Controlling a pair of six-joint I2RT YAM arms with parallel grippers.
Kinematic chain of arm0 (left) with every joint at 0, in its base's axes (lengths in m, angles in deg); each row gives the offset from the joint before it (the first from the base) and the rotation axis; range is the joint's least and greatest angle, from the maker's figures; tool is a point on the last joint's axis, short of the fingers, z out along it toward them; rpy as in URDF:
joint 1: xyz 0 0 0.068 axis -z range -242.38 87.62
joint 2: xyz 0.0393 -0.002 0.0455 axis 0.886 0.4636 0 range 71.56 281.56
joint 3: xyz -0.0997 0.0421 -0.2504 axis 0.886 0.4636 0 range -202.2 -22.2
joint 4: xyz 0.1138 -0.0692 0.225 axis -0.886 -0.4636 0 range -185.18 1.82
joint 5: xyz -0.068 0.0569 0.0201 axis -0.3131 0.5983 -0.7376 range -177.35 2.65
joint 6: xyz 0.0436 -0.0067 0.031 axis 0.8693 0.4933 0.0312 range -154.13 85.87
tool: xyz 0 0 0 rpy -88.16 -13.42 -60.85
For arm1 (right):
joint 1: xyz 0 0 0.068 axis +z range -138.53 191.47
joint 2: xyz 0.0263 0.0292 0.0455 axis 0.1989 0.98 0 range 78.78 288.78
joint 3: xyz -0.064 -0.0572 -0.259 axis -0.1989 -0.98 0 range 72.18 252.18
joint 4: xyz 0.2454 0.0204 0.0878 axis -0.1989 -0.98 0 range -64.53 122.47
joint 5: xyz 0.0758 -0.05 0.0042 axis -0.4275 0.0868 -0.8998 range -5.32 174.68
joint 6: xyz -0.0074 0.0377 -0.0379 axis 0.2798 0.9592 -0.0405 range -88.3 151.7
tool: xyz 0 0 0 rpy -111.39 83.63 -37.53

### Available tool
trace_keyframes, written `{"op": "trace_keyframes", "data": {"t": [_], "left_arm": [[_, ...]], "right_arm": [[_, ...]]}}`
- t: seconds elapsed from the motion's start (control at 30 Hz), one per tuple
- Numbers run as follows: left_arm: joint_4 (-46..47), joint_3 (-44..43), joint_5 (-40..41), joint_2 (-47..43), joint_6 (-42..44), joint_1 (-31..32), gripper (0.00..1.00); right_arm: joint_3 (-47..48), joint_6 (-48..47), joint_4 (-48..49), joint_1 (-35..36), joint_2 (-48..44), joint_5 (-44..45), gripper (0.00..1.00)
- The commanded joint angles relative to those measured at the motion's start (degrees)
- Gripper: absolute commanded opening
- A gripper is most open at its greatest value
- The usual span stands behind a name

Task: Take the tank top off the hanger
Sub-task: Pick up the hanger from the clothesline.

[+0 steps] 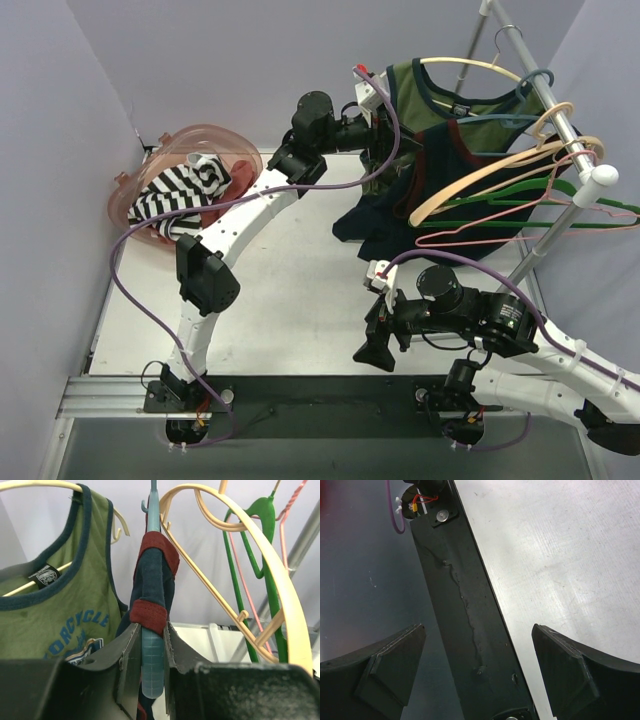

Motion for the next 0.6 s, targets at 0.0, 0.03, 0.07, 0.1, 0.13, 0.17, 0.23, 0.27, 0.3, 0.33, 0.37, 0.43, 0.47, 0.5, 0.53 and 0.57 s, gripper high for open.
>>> {"op": "trace_keyframes", "data": {"t": [0.0,0.03,0.07,0.1,0.13,0.17,0.23,0.27,0.3,0.33,0.37,0.43,0.47,0.5,0.53,0.57], "left_arm": [[10.88,5.21,4.28,-5.9,1.02,1.17,0.0],[13.07,6.09,5.51,-7.47,1.72,1.34,0.0],[14.14,6.62,7.0,-7.92,2.51,1.52,0.0],[15.11,6.8,7.37,-8.28,2.52,1.43,0.0],[16.94,6.72,7.63,-8.37,2.34,1.52,0.0],[17.57,6.19,7.81,-8.37,1.82,1.52,0.0],[17.67,3.56,8.07,-7.58,1.64,1.7,0.0],[17.49,2.68,8.51,-7.49,1.73,1.78,0.0],[17.32,1.28,8.6,-7.31,1.81,2.05,0.0],[17.31,0.92,8.69,-7.14,2.08,2.13,0.0],[17.49,0.74,8.77,-7.14,2.17,2.22,0.0],[18.01,0.48,9.48,-7.49,2.08,2.22,0.0],[18.1,0.3,9.48,-7.58,1.9,2.22,0.0],[18.19,0.13,9.65,-7.66,1.9,2.31,0.0],[18.19,-0.05,9.92,-7.93,1.82,2.22,0.0],[18.45,0.12,10.0,-8.01,1.81,2.31,0.0]], "right_arm": [[2.12,0.18,1.43,0.57,0.22,-0.25,0.93],[2.21,0.09,1.35,0.57,0.13,-0.16,0.93],[2.38,0.09,1.35,0.66,0.13,-0.07,0.93],[2.47,0.01,1.35,0.66,0.05,-0.07,0.93],[2.65,0.0,1.35,0.75,-0.04,0.02,0.93],[2.91,0.0,1.26,0.75,-0.22,0.1,0.93],[3.18,-0.35,1.35,0.75,-0.48,0.28,0.93],[3.26,-0.26,1.35,0.75,-0.48,0.54,0.93],[3.26,-0.26,1.35,0.84,-0.31,0.46,0.93],[3.26,-0.35,1.35,0.84,-0.13,0.46,0.93],[3.35,-0.35,1.35,0.84,-0.04,0.46,0.93],[3.35,-0.26,1.35,0.75,0.22,0.46,0.93],[3.44,-0.26,1.35,0.84,0.31,0.46,0.93],[3.61,-0.35,1.35,0.84,0.4,0.46,0.93],[3.79,-0.35,1.35,0.93,0.4,0.46,0.93],[3.88,-0.26,1.26,0.93,0.31,0.46,0.93]]}}
